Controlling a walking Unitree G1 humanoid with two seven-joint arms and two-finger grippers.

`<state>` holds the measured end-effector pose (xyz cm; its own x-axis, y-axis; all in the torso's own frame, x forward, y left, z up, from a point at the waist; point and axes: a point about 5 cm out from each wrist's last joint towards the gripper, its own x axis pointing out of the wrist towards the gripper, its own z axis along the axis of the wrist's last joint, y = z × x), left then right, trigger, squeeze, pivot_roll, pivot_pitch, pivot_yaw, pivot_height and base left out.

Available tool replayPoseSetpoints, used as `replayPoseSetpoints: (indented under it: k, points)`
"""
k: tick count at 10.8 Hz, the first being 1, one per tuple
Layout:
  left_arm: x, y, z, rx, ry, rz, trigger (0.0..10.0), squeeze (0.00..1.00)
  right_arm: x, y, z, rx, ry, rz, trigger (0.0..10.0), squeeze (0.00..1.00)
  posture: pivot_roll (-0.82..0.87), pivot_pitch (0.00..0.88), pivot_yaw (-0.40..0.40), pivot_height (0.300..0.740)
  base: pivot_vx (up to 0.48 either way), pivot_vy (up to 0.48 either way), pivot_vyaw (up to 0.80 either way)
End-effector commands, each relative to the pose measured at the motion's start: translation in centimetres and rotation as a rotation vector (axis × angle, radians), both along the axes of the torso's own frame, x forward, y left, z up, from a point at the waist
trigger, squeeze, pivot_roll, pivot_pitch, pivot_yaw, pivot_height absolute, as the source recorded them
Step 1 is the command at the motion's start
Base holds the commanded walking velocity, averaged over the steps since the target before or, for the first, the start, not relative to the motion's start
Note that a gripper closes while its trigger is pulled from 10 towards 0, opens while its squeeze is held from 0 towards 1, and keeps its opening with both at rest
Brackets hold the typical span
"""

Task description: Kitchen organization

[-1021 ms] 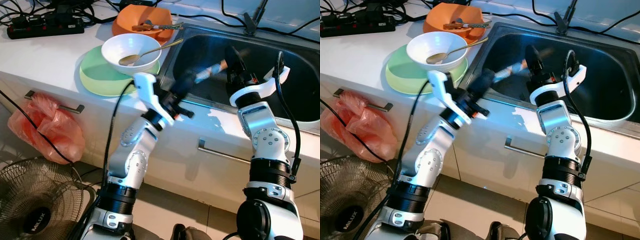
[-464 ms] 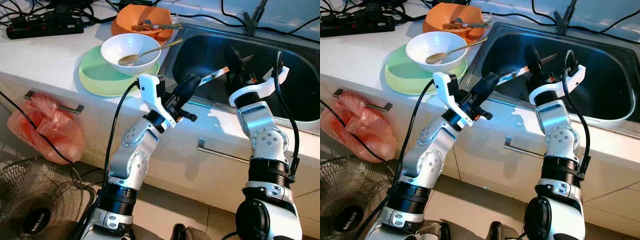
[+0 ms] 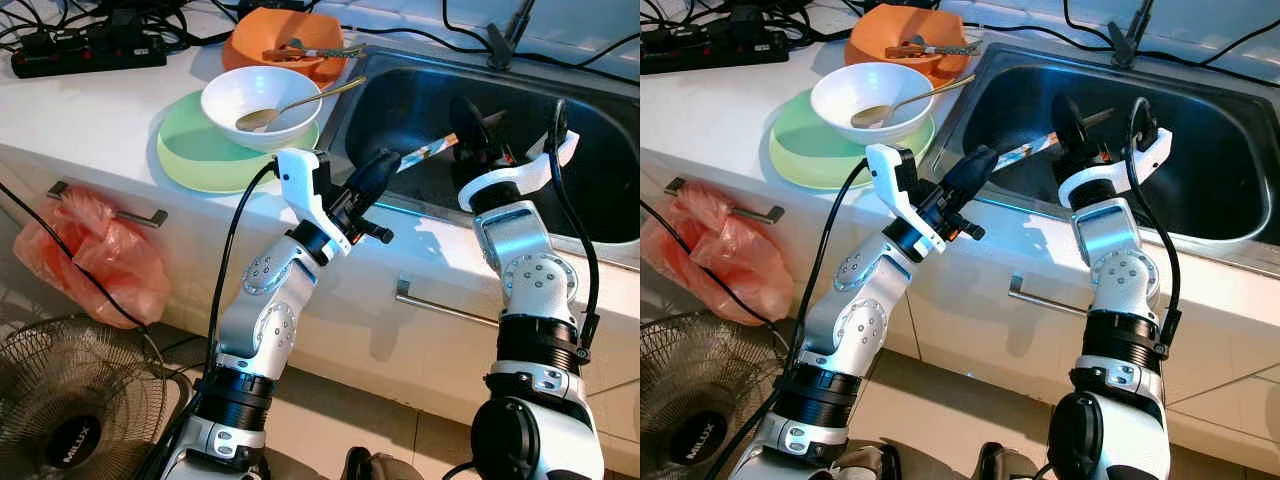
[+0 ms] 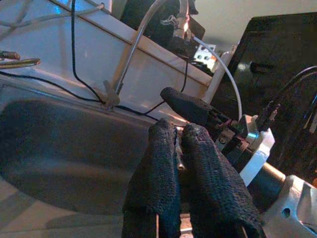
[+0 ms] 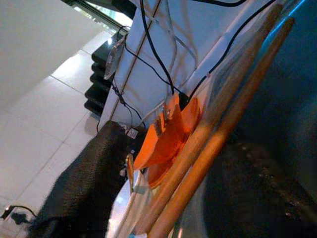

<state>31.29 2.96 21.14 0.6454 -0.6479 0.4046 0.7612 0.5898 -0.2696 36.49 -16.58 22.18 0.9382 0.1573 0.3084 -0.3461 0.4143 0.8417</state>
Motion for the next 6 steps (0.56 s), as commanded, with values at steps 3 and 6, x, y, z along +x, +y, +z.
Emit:
replayPoseSetpoints:
  k: [3,6]
  points:
    - [-0.17,-0.37,-0.40,0.022,0.013,-0.017,10.0,0.00,0.12,-0.14,0.71,0.037,-0.012,-0.015,10.0,0.00,0.03,0.159,-0.024,0.740,0.000,0.000,0.00]
    - [-0.13,-0.38,-0.45,0.026,0.015,-0.017,10.0,0.00,0.08,-0.21,1.18,0.051,-0.030,-0.018,0.0,0.00,0.03,0.157,-0.025,0.740,0.000,0.000,0.00]
